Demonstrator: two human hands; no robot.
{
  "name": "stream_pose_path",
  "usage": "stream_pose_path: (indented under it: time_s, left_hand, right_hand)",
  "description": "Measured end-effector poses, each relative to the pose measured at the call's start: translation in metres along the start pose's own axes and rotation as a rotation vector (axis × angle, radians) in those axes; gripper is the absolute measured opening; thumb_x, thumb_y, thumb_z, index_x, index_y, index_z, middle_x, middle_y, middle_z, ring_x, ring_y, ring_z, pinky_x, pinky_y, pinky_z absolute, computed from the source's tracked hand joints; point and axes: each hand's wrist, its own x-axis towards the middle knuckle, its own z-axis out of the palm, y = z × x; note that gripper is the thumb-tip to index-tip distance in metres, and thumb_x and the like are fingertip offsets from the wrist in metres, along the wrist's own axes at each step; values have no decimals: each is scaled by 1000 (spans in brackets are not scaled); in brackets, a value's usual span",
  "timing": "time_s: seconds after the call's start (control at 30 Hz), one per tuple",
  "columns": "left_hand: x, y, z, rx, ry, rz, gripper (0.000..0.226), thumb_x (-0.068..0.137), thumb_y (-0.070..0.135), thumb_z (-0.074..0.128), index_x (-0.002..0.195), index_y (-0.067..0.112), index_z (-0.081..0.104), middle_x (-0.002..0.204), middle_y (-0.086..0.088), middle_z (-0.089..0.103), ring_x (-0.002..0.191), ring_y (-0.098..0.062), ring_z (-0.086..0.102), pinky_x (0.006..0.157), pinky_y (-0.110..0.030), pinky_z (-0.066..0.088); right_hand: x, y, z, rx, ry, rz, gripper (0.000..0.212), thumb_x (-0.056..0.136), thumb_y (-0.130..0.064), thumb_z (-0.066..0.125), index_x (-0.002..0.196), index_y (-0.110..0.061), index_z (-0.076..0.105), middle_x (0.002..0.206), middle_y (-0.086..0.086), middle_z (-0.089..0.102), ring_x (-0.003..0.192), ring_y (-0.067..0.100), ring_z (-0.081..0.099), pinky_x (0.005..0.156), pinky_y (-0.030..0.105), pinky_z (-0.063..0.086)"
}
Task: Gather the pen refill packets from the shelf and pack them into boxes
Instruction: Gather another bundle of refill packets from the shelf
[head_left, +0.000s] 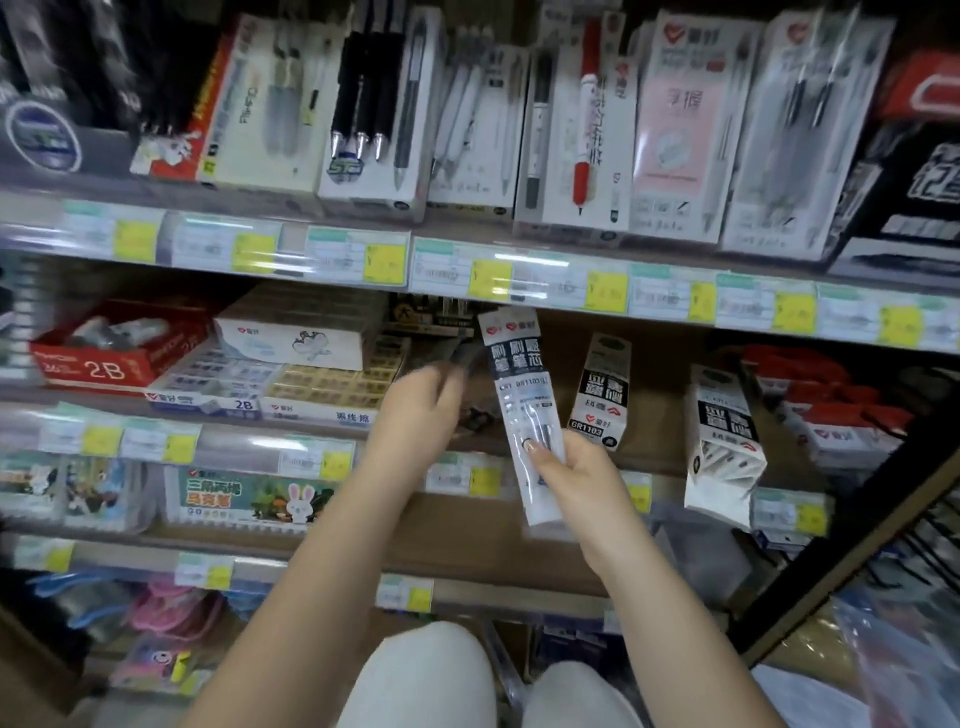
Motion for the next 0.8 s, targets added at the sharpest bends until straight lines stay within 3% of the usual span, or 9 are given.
stream_pose_path:
  time_s: [0.07,0.13,0.23,0.37,0.63,0.8]
  left_hand:
    - [15,-5,0,316,-92,26,22,91,20,49,102,9,65,90,-12,67,77,-26,62,65,-36,51]
    - [23,-6,7,495,-178,62,25,88,21,54,110,13,63,100,-11,65,88,-27,61,70,-34,52]
    - [30,-5,20,564,-244,99,34,87,31,58,118,17,60,109,-11,63,100,-29,59,79,-33,52]
    - [41,-6,33,697,-328,107,44,87,39,59,126,19,55,113,-10,63,104,-28,60,82,-33,51]
    - [56,-2,42,653,-418,71,47,81,25,62,127,18,53,123,-8,59,110,-27,59,86,-35,52]
    - [58,10,48,826,-439,128,38,84,19,60,121,10,57,121,-10,60,111,-28,59,85,-34,52]
  right_hand:
    - [7,4,-4,-5,38,24,15,96,-20,51,90,-23,64,76,-4,65,69,13,62,62,29,48]
    - [13,7,-7,-13,72,43,15,96,-20,52,89,-21,65,77,-1,67,72,18,63,66,35,50]
    - [16,12,-11,-15,104,69,13,96,-21,52,93,-22,66,84,3,70,76,20,67,63,35,54]
    - [17,20,-15,-31,137,63,14,95,-20,53,91,-23,66,87,0,71,81,16,67,75,35,52]
    - [23,22,-16,8,216,74,13,93,-18,56,86,-18,67,77,-3,70,76,15,66,68,29,48]
    - [22,18,-11,59,246,110,11,94,-20,56,92,-18,66,79,-4,69,76,16,65,64,30,48]
